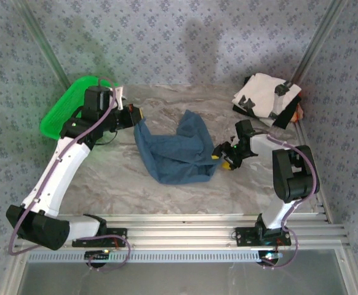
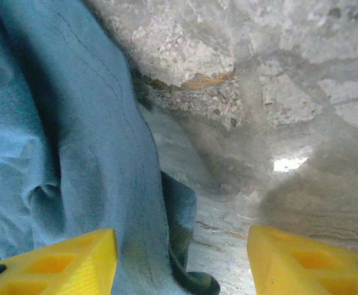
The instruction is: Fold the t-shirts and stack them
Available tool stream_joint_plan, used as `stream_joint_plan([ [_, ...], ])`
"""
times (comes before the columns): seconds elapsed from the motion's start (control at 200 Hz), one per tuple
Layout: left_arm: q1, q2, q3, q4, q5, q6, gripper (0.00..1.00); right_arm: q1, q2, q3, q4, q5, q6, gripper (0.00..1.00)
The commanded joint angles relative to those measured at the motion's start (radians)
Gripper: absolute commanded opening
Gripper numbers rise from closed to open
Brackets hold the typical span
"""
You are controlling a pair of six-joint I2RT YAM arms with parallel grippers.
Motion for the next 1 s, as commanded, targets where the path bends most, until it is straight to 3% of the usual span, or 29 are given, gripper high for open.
stream_joint_plan([
  [0.0, 0.005, -0.027, -0.001, 0.034, -0.011, -0.006, 0.0, -0.005, 0.004, -0.019, 0.047, -0.034, 0.035, 0.55],
  [0.18, 0.005, -0.03, -0.004, 0.03, -0.015, -0.004, 0.0, -0.012, -0.021, -0.038, 0.082, -0.046, 0.056, 0.36],
  [0.375, 0.005, -0.035, -0.006, 0.02, -0.022, 0.005, 0.0, -0.027, -0.061, -0.006, 0.004, -0.038, 0.029, 0.12],
  [0.62, 0.005, -0.039, -0.012, 0.015, -0.026, 0.015, 0.0, -0.037, -0.111, 0.023, -0.1, -0.026, -0.013, 0.08],
  [0.769, 0.007, -0.042, -0.018, 0.016, -0.026, 0.02, 0.0, -0.045, -0.123, 0.039, -0.17, -0.018, -0.058, 0.19],
  [0.994, 0.01, -0.045, -0.028, 0.023, -0.018, 0.019, 0.0, -0.047, -0.114, 0.063, -0.217, 0.003, -0.07, 0.24],
])
